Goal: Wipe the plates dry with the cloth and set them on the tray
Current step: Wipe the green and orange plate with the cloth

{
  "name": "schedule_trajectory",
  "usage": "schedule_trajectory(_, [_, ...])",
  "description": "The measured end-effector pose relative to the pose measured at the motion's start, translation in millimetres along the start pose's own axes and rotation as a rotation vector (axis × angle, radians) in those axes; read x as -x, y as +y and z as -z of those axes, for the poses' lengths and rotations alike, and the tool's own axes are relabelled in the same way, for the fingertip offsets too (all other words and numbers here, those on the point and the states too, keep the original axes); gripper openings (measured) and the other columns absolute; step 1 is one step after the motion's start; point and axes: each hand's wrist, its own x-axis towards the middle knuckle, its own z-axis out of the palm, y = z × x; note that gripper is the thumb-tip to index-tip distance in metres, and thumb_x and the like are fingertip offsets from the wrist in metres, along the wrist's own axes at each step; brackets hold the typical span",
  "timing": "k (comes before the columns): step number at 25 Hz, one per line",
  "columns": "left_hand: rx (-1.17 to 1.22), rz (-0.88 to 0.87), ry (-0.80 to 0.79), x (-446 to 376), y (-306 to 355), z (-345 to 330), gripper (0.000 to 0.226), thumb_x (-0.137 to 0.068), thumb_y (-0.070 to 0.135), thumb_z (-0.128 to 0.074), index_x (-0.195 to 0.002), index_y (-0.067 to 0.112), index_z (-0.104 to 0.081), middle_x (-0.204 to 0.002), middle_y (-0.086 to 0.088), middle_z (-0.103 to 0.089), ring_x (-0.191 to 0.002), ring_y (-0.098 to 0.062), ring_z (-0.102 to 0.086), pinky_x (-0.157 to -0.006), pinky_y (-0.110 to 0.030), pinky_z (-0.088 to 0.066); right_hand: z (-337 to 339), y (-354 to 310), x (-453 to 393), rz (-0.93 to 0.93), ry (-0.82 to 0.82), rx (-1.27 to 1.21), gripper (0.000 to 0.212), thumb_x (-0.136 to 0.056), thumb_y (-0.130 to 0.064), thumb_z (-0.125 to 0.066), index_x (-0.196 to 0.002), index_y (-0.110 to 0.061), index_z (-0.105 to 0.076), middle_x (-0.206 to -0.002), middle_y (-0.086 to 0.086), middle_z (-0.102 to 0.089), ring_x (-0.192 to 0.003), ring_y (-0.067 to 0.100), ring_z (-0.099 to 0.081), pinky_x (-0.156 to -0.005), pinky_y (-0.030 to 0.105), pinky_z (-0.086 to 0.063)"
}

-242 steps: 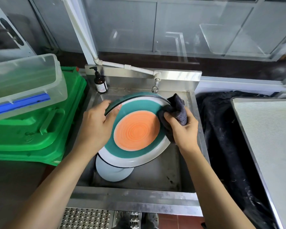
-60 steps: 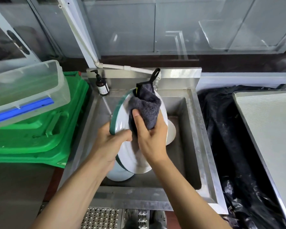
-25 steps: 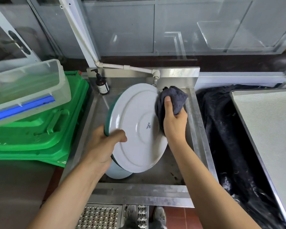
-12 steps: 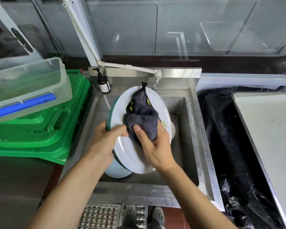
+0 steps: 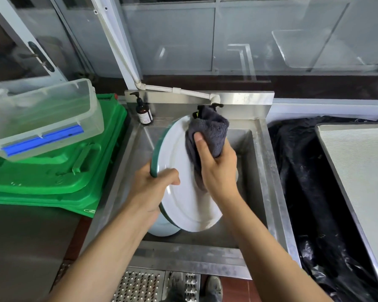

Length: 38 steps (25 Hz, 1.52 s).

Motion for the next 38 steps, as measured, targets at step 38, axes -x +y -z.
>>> schedule_trajectory(38, [0.252, -0.032, 0.109, -21, 7, 11, 0.029, -0.054, 0.005, -0.062, -0.072, 0.024, -0.074, -0.076, -0.003, -0.071, -0.069, -0.019, -0.067, -0.061, -0.030, -0.053, -11, 42, 125, -0.106, 0.096, -0.063, 0.062, -0.091, -0.046, -0.069, -0.141, -0.011, -0.057, -0.140, 0.001, -0.064, -0.134, 0.015, -0.056, -0.112, 0.036, -0.044])
